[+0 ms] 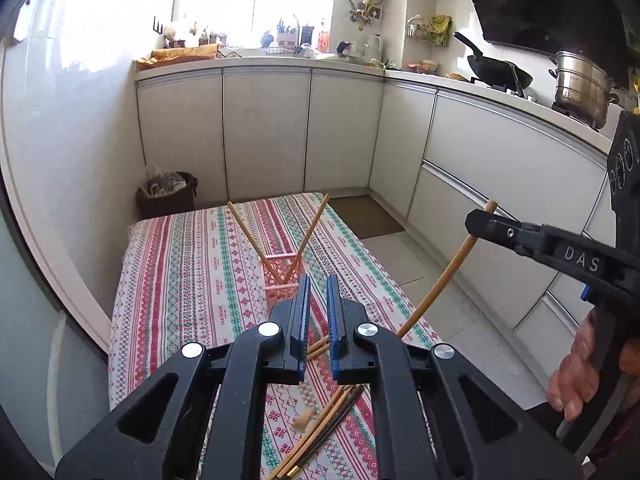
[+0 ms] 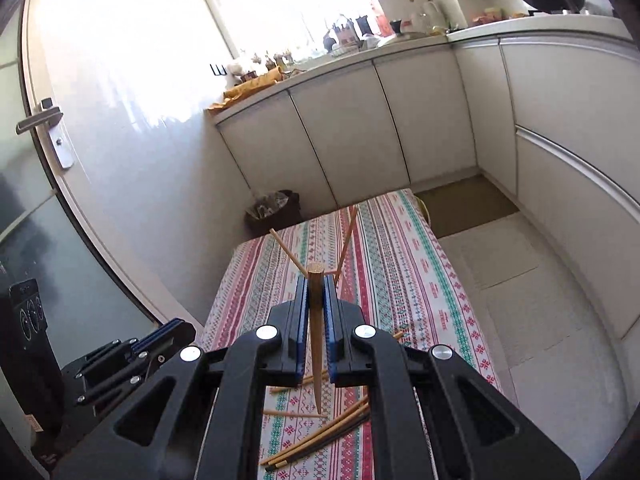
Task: Organize utensils
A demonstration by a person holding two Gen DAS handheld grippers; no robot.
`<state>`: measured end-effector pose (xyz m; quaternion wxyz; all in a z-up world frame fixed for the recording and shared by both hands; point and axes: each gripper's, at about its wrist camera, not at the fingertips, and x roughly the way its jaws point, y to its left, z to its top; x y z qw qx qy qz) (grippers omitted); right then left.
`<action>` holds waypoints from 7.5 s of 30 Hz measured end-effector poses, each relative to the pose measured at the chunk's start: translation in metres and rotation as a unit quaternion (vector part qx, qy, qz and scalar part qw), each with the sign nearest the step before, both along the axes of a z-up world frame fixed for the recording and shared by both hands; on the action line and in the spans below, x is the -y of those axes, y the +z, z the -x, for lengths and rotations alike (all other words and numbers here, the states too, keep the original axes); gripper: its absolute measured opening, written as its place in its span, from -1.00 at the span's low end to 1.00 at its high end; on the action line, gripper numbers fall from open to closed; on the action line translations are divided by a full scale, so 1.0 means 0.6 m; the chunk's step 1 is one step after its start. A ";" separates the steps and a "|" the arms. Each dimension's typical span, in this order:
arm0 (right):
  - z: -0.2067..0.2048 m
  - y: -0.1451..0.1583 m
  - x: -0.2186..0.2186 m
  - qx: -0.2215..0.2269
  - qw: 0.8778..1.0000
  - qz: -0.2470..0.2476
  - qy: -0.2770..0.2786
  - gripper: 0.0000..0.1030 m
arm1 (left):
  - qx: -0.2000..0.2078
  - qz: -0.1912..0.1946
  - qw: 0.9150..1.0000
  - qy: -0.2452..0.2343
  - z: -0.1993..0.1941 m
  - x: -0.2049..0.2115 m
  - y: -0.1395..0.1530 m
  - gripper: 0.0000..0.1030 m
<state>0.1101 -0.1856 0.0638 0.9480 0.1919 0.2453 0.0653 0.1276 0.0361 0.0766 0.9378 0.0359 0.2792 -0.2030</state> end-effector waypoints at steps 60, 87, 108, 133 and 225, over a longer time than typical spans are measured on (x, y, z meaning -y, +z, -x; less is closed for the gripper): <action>-0.038 -0.106 0.128 -0.075 0.995 -0.045 -0.042 -0.85 | -0.340 -0.242 0.897 -0.147 -0.059 0.153 -0.417 -0.89; -0.159 0.106 0.045 0.074 0.997 0.008 -0.033 -0.85 | 0.039 0.053 0.997 0.031 -0.176 0.030 0.062 -0.92; -0.330 -0.028 -0.045 0.006 0.998 0.065 -0.008 -0.83 | -0.015 0.057 0.997 0.058 -0.312 0.007 -0.039 -0.77; -0.224 -0.022 -0.053 -0.005 0.994 0.106 -0.013 -0.24 | 0.014 0.059 0.996 0.070 -0.207 -0.005 -0.005 0.05; -0.141 -0.397 0.066 -0.340 0.917 -0.210 -0.013 0.68 | -0.281 -0.058 0.956 -0.064 -0.150 0.028 -0.313 -0.92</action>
